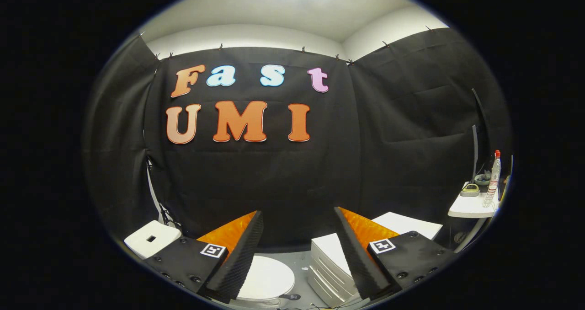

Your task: Open the toilet lid.

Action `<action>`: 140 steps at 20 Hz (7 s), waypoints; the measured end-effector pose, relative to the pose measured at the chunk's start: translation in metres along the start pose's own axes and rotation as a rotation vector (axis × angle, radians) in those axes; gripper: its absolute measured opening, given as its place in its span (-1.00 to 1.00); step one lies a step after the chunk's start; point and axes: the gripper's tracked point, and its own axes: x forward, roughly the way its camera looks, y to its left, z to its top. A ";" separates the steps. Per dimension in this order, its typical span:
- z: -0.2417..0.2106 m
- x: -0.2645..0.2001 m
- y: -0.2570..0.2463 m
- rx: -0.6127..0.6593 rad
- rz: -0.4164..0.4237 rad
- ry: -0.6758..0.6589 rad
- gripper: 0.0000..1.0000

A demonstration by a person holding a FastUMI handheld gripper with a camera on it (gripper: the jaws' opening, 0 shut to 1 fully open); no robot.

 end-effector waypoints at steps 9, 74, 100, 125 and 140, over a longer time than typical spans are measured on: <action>-0.005 0.003 0.001 0.006 0.004 0.007 0.96; -0.536 0.019 0.001 1.058 -0.090 0.653 0.50; -0.433 0.054 0.006 1.021 -0.066 0.604 -0.83; -0.244 0.068 0.140 0.601 0.185 0.464 -0.80; -0.177 0.048 0.241 0.374 0.304 0.372 -0.79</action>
